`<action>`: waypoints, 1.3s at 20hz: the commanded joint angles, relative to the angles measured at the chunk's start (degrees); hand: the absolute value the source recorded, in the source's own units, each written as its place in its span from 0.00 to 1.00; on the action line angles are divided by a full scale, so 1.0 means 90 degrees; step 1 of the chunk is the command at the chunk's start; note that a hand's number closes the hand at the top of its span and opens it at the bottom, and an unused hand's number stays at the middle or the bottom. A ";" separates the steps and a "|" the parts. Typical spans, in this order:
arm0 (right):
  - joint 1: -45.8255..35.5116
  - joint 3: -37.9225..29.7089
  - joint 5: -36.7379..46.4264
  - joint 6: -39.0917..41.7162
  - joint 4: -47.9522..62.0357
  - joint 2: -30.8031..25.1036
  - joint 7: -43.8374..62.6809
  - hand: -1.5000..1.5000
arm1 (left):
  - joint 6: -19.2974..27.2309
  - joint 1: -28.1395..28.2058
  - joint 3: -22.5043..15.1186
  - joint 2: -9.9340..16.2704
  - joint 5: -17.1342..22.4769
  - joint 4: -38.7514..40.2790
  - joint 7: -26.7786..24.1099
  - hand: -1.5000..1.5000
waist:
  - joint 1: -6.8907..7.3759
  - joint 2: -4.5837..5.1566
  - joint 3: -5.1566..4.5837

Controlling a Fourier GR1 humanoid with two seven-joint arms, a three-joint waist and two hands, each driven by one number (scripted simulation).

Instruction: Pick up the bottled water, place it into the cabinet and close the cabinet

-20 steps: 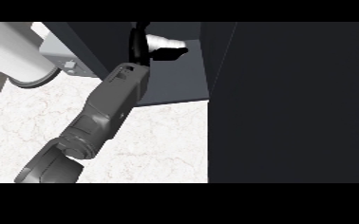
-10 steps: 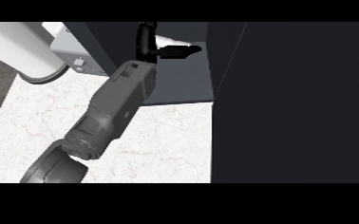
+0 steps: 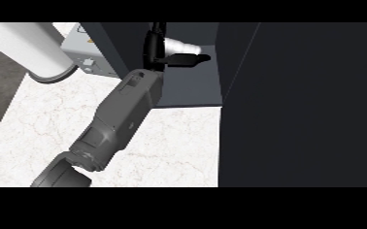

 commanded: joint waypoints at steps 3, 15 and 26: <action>-0.0040 0.0497 0.0185 -0.0320 -0.0773 0.0180 0.0543 0.00 | -0.0332 0.0878 -0.0583 -0.0015 0.0306 -0.1035 0.0123 0.00 | 0.0088 -0.0041 -0.0002; -0.0005 0.0208 0.0297 -0.0342 -0.0238 0.0100 0.0127 0.00 | -0.0855 0.3340 -0.1963 -0.0009 0.0549 -0.4303 0.0391 0.00 | 0.0308 -0.0077 0.0006; 0.0391 0.0625 0.0962 0.0295 -0.1108 -0.0679 0.0183 1.00 | -0.0822 0.5227 -0.2645 0.0935 0.0432 -0.7030 0.1172 1.00 | 0.0276 -0.0088 -0.0002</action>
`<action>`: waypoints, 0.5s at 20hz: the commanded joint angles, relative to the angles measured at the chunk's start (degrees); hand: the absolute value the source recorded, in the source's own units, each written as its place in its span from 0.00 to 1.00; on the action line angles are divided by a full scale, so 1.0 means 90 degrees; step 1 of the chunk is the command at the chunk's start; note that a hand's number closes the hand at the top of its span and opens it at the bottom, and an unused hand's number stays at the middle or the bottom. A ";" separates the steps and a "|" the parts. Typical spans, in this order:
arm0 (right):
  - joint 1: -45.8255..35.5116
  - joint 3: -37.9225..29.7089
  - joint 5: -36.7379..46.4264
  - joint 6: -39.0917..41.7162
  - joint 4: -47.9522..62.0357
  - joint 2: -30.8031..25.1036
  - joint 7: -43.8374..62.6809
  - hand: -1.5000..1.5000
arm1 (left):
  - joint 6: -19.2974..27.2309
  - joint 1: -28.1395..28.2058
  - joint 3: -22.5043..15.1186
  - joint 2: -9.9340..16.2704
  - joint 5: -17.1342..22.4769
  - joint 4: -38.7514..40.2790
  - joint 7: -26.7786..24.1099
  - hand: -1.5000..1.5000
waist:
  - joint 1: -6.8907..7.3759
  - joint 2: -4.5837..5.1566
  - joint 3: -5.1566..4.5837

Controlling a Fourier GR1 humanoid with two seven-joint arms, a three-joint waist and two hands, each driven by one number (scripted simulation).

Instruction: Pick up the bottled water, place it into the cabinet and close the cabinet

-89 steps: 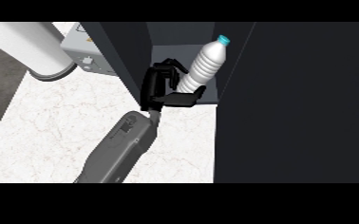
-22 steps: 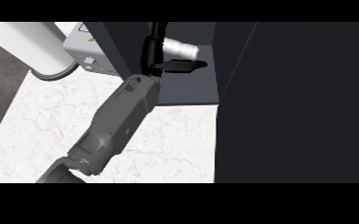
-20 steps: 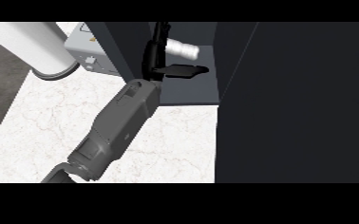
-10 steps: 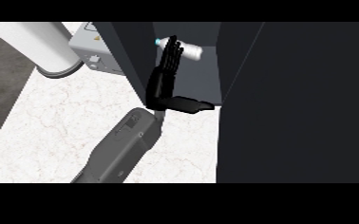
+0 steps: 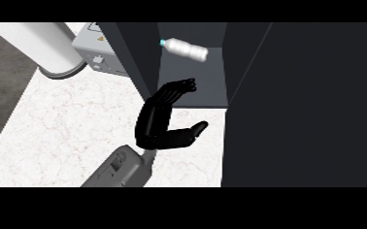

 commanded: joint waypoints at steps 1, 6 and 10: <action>0.0209 0.0277 0.0681 0.0301 -0.0645 -0.0392 0.0162 1.00 | -0.0153 0.0927 -0.0143 0.0640 0.0085 -0.1050 0.0287 1.00 | 0.0026 -0.0018 -0.0006; 0.0240 0.0282 0.0650 0.0912 -0.0623 -0.0998 -0.0049 1.00 | 0.0035 0.1725 -0.0083 0.1119 0.0034 -0.2098 0.0342 1.00 | 0.0001 -0.0014 0.0000; 0.0392 0.0782 0.1165 0.1083 -0.1358 -0.1307 0.0033 1.00 | -0.0191 0.2115 0.0268 0.1508 0.0154 -0.2263 0.0117 0.00 | -0.0063 -0.0033 -0.0016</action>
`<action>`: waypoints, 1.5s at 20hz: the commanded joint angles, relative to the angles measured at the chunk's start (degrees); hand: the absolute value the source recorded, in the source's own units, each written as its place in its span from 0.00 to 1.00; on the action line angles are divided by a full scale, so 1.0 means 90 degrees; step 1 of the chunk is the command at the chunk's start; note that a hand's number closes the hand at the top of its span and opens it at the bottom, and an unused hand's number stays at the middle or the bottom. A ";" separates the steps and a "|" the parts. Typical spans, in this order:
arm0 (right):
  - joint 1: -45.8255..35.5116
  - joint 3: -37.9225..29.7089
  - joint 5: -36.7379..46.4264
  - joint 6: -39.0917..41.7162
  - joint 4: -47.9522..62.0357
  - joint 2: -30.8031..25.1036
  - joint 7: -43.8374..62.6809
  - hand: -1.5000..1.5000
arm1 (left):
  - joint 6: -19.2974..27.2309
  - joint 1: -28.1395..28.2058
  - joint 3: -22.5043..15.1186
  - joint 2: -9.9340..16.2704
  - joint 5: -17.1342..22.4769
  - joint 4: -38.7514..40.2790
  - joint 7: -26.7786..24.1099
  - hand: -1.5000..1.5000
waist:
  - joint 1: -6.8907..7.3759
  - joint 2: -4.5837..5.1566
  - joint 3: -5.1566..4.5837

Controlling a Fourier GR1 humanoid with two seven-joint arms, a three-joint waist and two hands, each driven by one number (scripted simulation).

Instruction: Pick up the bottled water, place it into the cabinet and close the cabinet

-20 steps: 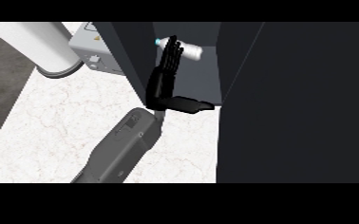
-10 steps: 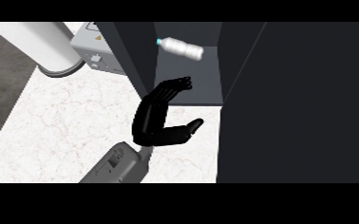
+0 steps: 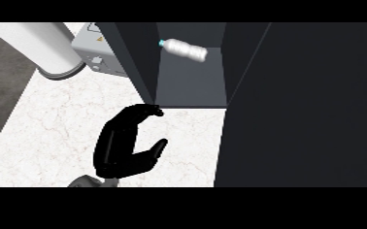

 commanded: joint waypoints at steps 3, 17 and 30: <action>0.0009 0.0264 0.0961 0.0179 -0.1117 -0.0375 0.0022 1.00 | -0.0327 0.1111 0.0461 0.0777 0.0313 -0.0854 -0.0208 0.00 | -0.0003 -0.0025 -0.0008; -0.1179 0.2000 0.1488 0.0392 -0.1119 -0.1047 0.0984 1.00 | -0.1159 0.2245 0.1447 0.1680 0.1375 -0.1737 -0.0005 0.00 | 0.0336 -0.0055 -0.0079; -0.1661 0.3338 0.0484 -0.0280 -0.0467 -0.0373 0.1447 1.00 | -0.2065 0.2900 0.2042 0.2299 0.1861 -0.2015 -0.0104 0.00 | 0.0667 0.0127 -0.0079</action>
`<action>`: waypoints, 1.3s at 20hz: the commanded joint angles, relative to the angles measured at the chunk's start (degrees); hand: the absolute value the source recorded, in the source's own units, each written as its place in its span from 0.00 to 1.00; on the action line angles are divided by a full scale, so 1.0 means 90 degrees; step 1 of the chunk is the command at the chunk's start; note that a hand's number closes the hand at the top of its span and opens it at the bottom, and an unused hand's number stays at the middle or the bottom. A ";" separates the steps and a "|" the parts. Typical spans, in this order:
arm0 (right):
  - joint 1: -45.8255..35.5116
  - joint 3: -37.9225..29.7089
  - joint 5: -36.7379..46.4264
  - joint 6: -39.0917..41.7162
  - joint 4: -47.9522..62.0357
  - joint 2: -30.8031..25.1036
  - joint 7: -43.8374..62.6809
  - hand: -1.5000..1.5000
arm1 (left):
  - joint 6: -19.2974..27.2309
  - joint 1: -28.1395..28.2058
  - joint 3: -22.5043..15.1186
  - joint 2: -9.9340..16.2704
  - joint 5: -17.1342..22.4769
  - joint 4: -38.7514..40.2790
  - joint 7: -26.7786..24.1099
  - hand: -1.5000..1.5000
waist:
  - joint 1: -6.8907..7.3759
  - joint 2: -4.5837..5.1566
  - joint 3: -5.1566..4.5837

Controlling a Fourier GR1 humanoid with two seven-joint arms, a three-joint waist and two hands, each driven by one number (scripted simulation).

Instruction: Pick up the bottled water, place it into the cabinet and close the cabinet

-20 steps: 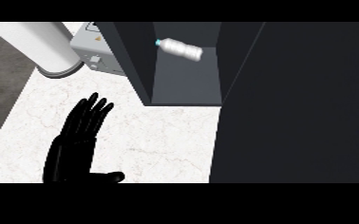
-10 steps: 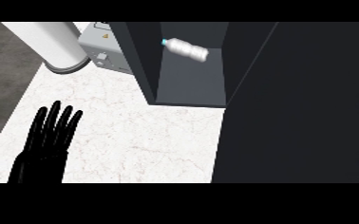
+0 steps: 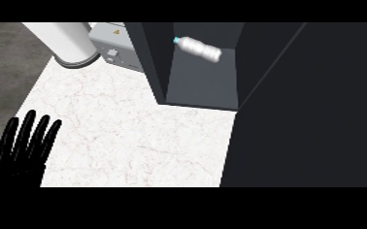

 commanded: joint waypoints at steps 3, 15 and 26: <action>-0.0587 0.1415 0.0123 0.0278 -0.0339 0.0206 0.0734 1.00 | -0.0473 0.0144 0.0212 0.0279 0.0140 0.0036 -0.0023 0.00 | 0.0273 0.0102 -0.0021; -0.1599 0.0939 -0.0092 0.0371 -0.0133 0.0114 0.1131 1.00 | -0.0990 0.0155 0.0524 0.0708 0.0370 -0.0072 0.0103 0.00 | 0.0789 0.0237 -0.0052; -0.2638 0.0481 -0.0041 0.0698 -0.0105 -0.0335 0.1484 1.00 | -0.1170 0.0082 0.0711 0.0905 0.0501 0.0019 0.0202 0.00 | 0.0954 0.0193 -0.0093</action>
